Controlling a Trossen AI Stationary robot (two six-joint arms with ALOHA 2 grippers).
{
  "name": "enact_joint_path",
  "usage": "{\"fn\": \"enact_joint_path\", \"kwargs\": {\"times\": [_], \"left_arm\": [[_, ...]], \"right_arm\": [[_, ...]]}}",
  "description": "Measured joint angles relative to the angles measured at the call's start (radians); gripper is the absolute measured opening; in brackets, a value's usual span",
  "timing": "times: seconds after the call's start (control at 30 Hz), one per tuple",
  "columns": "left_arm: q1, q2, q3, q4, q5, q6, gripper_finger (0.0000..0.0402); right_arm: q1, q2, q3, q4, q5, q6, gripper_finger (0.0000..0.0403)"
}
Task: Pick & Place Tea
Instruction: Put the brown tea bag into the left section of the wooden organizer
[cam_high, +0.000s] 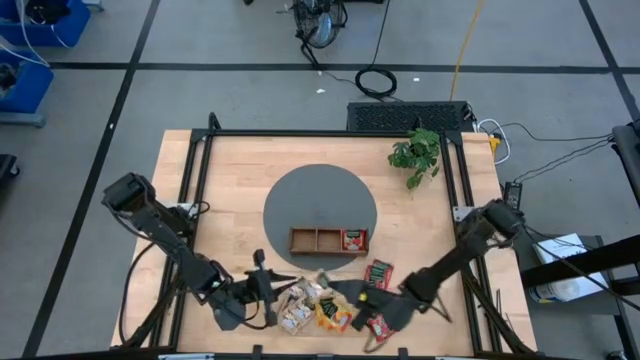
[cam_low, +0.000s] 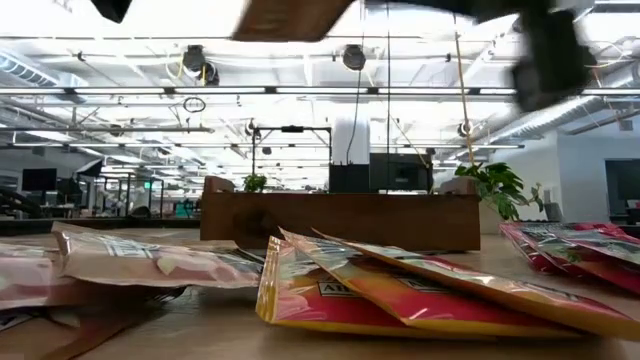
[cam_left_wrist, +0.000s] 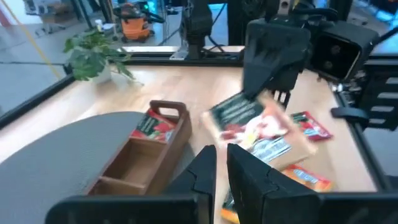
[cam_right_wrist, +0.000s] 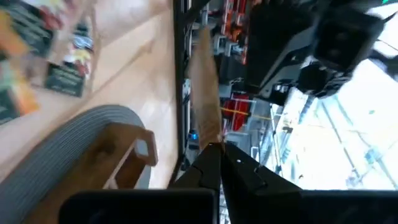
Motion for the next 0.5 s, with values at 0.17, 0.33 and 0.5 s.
{"fn": "enact_joint_path", "kwargs": {"times": [0.17, 0.33, 0.5], "left_arm": [[0.057, 0.004, 0.000, 0.001, 0.099, -0.029, 0.0065], [0.123, 0.056, 0.001, 0.092, 0.257, -0.051, 0.0135], [0.198, 0.154, 0.001, 0.328, 0.476, -0.037, 0.0227]], "right_arm": [[0.048, -0.143, -0.205, 0.095, -0.176, 0.308, 0.0000], [0.029, -0.236, -0.444, 0.460, -0.497, 0.582, 0.0000], [0.020, -0.242, -0.529, 0.607, -0.454, 0.436, 0.0000]]}}
